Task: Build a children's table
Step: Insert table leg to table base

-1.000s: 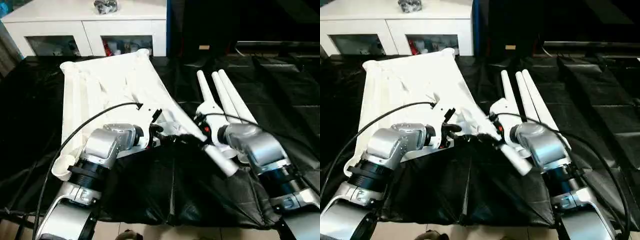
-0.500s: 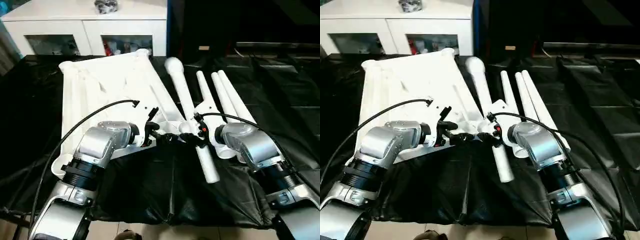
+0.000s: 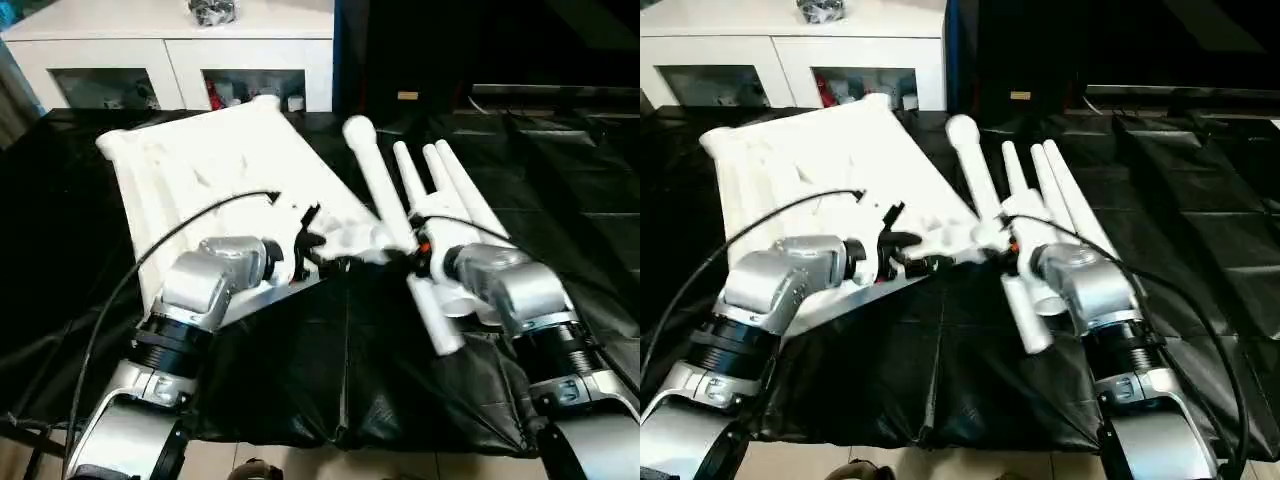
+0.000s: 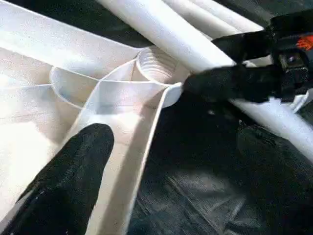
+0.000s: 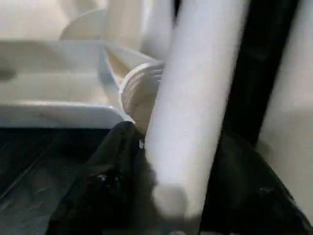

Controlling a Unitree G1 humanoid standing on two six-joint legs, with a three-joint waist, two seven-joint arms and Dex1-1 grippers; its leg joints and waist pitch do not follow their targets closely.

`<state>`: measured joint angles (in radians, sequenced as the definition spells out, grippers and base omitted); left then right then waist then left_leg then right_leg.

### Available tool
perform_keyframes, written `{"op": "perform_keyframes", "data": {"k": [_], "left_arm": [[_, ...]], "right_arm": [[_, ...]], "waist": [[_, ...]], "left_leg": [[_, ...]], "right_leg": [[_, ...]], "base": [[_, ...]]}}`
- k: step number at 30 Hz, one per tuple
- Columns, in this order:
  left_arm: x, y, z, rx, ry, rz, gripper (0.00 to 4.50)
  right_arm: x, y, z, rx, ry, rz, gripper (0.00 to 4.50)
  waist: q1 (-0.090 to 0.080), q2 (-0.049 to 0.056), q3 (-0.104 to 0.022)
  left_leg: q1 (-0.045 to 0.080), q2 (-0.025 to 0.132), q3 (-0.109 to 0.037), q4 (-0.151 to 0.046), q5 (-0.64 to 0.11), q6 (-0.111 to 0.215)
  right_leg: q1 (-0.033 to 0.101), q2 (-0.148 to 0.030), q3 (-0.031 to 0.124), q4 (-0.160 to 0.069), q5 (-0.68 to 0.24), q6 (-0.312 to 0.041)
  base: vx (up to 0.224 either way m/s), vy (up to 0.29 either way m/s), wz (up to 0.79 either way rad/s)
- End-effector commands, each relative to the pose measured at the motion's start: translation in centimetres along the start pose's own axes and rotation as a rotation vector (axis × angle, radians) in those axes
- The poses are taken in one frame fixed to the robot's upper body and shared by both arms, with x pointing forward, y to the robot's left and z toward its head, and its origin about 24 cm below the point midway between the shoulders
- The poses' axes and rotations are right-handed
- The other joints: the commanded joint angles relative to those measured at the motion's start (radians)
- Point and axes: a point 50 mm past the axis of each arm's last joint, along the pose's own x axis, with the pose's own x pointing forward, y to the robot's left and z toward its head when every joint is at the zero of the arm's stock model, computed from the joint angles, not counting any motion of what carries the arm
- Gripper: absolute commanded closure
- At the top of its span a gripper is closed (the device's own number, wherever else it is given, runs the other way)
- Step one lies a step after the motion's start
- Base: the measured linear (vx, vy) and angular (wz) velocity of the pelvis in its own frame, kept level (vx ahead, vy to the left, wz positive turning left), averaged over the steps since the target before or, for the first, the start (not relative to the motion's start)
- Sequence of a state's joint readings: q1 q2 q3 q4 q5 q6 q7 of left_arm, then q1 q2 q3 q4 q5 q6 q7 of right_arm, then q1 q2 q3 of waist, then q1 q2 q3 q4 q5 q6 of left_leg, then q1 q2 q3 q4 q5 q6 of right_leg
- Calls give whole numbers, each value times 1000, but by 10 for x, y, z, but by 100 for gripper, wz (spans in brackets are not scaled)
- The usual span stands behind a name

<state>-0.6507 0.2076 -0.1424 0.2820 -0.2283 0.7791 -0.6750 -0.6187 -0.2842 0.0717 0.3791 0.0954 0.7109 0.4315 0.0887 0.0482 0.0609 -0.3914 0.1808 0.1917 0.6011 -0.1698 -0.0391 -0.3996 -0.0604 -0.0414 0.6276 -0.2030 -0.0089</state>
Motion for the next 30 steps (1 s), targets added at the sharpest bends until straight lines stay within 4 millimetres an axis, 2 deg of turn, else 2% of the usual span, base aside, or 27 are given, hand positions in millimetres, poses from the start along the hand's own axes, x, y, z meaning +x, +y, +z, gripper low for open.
{"op": "perform_keyframes", "data": {"k": [1,2,3,4,5,6,8,11,12,13,14,15,16,17,18,19,20,21,23,25,26,27,30], "left_arm": [[-2,4,6,0,-26,3,0],[-2,5,5,3,-21,4,0],[-2,6,5,4,-18,3,0],[-2,6,5,5,-17,2,0],[0,6,8,19,-16,-8,0],[0,6,9,23,-17,-11,0],[3,5,15,29,-33,-18,0],[5,4,20,23,-53,-25,0],[5,4,21,23,-56,-27,0],[6,4,22,22,-57,-28,0],[6,5,23,18,-62,-28,0],[6,5,23,15,-66,-27,0],[6,6,23,9,-69,-25,0],[6,7,25,-17,-89,-17,0],[6,7,25,-36,-98,-11,0],[6,8,25,-48,-103,-8,0],[6,9,25,-52,-101,0,0],[6,9,23,-47,-97,8,0],[5,9,19,-42,-89,13,0],[5,9,18,-44,-87,13,0],[4,10,18,-25,-90,27,0],[2,11,18,5,-90,42,0],[0,13,18,70,-90,58,0]], "right_arm": [[-4,-1,9,32,-60,-58,249],[-4,1,12,49,-87,-81,262],[-3,2,14,61,-108,-96,262],[-3,3,15,63,-116,-105,270],[-4,4,19,84,-157,-152,289],[-4,5,19,88,-164,-157,299],[-6,6,25,106,-219,-174,308],[-10,7,30,103,-251,-168,326],[-11,7,32,106,-261,-159,344],[-11,7,33,110,-268,-154,348],[-12,7,35,106,-282,-143,348],[-13,7,36,102,-290,-138,359],[-13,7,37,102,-295,-133,374],[-14,6,40,122,-317,-103,385],[-13,5,40,128,-316,-94,391],[-13,4,40,132,-315,-89,391],[-12,4,40,122,-309,-89,402],[-12,3,39,104,-303,-88,411],[-12,4,38,91,-298,-70,428],[-12,5,39,85,-301,-63,445],[-12,4,39,80,-300,-65,445],[-12,3,40,84,-301,-69,405],[-12,1,41,110,-301,-58,409]], "waist": [[0,1,-78],[2,27,-81],[-4,17,-80],[-5,12,-82],[-7,26,-81],[-6,22,-81],[-1,37,-82],[0,35,-81],[-1,28,-81],[0,32,-83],[-1,12,-81],[0,24,-82],[-2,24,-81],[0,0,-81],[0,-2,-81],[2,5,-82],[1,-3,-80],[3,1,-81],[4,-6,-80],[5,-6,-81],[7,-7,-81],[7,-7,-81],[6,-7,-81]], "left_leg": [[21,37,-24,-57,-113,5],[21,36,-28,-56,-109,0],[21,34,-26,-57,-121,0],[21,33,-25,-57,-122,0],[24,32,-24,-57,-145,-7],[23,31,-25,-57,-149,-9],[23,32,-27,-56,-150,-10],[17,31,-27,-56,-128,1],[16,32,-27,-56,-124,5],[17,32,-27,-55,-118,8],[15,31,-24,-56,-113,17],[15,32,-26,-56,-107,18],[15,32,-25,-55,-109,18],[14,31,-22,-55,-102,29],[13,31,-22,-54,-97,32],[15,31,-22,-53,-93,33],[14,34,-21,-54,-88,36],[16,36,-23,-55,-82,35],[17,36,-22,-56,-81,37],[17,36,-21,-54,-75,41],[16,36,-21,-54,-69,45],[16,36,-22,-54,-67,46],[15,36,-21,-54,-75,46]], "right_leg": [[47,-71,42,-77,-110,-198],[47,-72,40,-71,-78,-204],[48,-69,39,-76,-61,-204],[51,-67,39,-75,-51,-206],[47,-68,38,-80,-57,-210],[51,-68,38,-79,-63,-211],[52,-72,39,-78,-79,-210],[56,-71,38,-76,-72,-205],[57,-71,38,-77,-72,-203],[57,-71,38,-74,-70,-204],[56,-71,38,-78,-79,-201],[55,-73,38,-76,-96,-199],[54,-73,38,-78,-103,-197],[58,-75,39,-78,-119,-194],[56,-75,39,-77,-123,-193],[54,-76,39,-77,-128,-194],[53,-74,39,-79,-124,-193],[50,-73,38,-75,-113,-195],[50,-73,39,-73,-97,-199],[50,-74,40,-72,-83,-200],[51,-76,40,-71,-75,-203],[50,-76,40,-71,-73,-203],[51,-76,40,-72,-84,-197]], "base": [[0,0,0],[0,0,0],[0,0,0],[0,0,0],[0,0,0],[0,0,0],[0,0,0],[0,0,0],[0,0,0],[0,0,0],[0,0,0],[0,0,0],[0,0,0],[0,0,0],[0,0,0],[0,0,0],[0,0,0],[0,0,0],[0,0,0],[0,0,0],[0,0,0],[0,0,0],[0,0,0]]}}
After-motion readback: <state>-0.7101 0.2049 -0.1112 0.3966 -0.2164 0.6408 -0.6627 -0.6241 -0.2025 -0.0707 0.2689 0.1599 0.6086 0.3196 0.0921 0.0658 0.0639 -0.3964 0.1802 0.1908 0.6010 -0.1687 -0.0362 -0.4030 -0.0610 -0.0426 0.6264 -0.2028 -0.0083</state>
